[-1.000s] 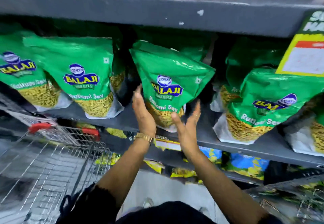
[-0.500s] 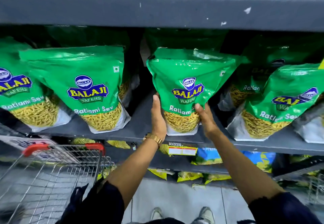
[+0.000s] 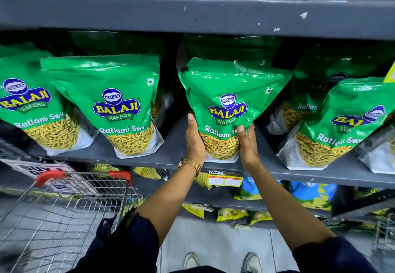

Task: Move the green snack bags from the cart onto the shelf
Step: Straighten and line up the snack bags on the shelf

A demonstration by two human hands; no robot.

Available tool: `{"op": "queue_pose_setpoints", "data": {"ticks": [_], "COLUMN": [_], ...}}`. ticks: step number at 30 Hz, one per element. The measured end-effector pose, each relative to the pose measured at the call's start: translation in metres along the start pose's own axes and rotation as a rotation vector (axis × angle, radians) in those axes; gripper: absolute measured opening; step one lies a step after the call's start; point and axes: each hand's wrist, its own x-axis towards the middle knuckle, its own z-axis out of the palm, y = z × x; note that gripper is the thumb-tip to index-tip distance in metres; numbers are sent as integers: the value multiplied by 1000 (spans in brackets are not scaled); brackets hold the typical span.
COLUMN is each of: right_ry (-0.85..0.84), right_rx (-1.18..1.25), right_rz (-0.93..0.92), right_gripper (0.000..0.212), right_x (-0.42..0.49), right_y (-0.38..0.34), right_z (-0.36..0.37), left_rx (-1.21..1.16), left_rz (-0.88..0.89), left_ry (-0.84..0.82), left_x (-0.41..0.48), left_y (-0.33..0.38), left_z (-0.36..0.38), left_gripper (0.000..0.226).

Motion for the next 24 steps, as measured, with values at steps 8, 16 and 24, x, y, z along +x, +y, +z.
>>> {"op": "queue_pose_setpoints", "data": {"ticks": [8,16,24], "right_ry": [332,-331,-233], "right_rx": [-474,-436,-358], "right_rz": [-398,-435,-154], "right_gripper": [88,79,125], "right_x": [-89,-104,-13], "right_y": [9,10,21], "right_z": [36,131,186], "left_rx": [466,388,-15], "left_rz": [433,496,52], "left_ry": [72,498,492], "left_x": [-67,-55,34], "left_y": [7,36,80], "left_z": [-73,-155,-190], "left_gripper": [58,85,60]}}
